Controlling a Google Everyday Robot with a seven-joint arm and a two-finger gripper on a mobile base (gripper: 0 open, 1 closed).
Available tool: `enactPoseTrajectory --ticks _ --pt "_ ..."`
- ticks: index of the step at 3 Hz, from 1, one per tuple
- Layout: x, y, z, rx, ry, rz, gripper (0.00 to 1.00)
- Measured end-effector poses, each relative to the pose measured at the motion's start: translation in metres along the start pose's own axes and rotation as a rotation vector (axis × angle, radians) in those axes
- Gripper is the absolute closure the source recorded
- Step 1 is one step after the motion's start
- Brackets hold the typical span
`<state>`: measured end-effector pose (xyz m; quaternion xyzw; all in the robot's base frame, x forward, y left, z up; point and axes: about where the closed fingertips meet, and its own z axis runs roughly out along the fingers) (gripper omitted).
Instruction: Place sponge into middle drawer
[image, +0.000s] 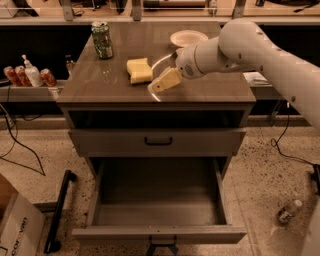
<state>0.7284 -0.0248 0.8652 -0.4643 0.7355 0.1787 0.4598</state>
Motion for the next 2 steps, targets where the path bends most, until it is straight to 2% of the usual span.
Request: enactPoseTrajectory --ticks 2 --pt "-0.013 -0.001 0.048 -0.059 -0.048 0.022 0.0"
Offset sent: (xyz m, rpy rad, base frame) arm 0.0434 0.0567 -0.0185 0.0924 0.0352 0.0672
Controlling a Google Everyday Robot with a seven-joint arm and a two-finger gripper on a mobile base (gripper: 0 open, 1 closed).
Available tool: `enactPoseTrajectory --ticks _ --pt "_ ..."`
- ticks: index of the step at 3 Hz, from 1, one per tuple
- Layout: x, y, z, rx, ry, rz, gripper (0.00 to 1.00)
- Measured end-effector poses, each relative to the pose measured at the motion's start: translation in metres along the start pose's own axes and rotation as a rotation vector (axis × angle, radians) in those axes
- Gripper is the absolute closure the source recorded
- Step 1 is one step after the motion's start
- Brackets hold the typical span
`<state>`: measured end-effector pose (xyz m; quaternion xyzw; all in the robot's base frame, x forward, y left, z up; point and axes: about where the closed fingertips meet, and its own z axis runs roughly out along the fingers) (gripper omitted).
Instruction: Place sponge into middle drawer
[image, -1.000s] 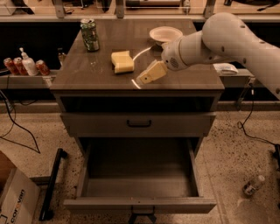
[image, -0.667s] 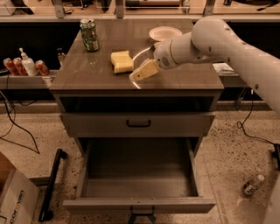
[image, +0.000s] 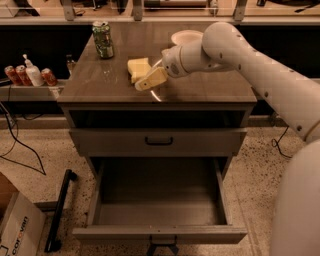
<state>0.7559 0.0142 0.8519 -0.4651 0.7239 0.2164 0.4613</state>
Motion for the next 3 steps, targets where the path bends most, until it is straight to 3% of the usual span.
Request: enactPoseTrajectory --ticks 3 --pt "-0.004 0.004 0.029 -0.053 -0.023 0.03 0.65"
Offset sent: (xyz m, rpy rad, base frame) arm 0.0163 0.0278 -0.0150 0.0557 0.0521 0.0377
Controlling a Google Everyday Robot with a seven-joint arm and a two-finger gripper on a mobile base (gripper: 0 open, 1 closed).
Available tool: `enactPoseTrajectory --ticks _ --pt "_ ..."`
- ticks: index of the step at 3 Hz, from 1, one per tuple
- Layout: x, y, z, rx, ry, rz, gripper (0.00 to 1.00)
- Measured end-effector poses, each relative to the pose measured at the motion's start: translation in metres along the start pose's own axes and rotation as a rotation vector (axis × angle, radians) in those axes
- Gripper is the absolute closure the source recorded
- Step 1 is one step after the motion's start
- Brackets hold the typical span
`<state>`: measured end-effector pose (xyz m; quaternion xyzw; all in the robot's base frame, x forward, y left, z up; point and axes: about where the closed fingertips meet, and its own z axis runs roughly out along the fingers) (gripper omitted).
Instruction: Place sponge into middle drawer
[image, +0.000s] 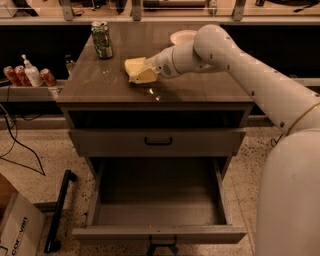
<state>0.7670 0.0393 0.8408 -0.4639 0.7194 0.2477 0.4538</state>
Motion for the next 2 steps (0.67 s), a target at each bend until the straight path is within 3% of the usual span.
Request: enactPoseTrajectory --ticks 1,2 --pt "-0.006 0.003 -0.01 0.013 -0.002 -0.012 0.89" --pt "-0.013 0.009 -0.033 0.017 -0.019 -0.036 1.0"
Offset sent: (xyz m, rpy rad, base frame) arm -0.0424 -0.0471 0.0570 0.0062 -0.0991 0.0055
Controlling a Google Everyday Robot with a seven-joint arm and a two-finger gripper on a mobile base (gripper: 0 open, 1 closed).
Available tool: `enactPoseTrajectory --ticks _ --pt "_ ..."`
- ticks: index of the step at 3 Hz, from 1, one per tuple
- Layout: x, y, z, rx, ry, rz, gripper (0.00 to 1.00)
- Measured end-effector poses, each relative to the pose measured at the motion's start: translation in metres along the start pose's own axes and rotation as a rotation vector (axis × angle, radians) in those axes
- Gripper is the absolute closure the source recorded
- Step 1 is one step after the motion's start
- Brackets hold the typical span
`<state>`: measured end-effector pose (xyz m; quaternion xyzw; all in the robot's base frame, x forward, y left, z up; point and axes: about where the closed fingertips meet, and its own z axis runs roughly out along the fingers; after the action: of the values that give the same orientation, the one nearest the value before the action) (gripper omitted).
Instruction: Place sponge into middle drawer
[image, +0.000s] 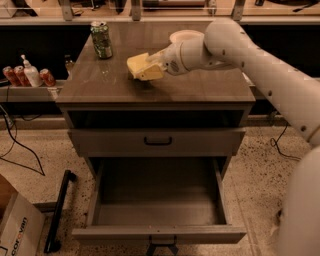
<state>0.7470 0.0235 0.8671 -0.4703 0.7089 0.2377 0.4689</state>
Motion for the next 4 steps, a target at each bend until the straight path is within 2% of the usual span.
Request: enactPoseTrajectory --ticks 1,2,3,4 --pt "-0.009 0.016 -0.038 -0.023 -0.038 -0.06 1.0" --pt "-0.013 0.047 -0.078 -0.074 -0.075 -0.147 1.0" --pt "-0.007 0.085 -0.12 -0.124 -0.079 -0.191 1.0" --pt "0.005 0.125 -0.155 -0.196 -0.086 -0.201 1.0"
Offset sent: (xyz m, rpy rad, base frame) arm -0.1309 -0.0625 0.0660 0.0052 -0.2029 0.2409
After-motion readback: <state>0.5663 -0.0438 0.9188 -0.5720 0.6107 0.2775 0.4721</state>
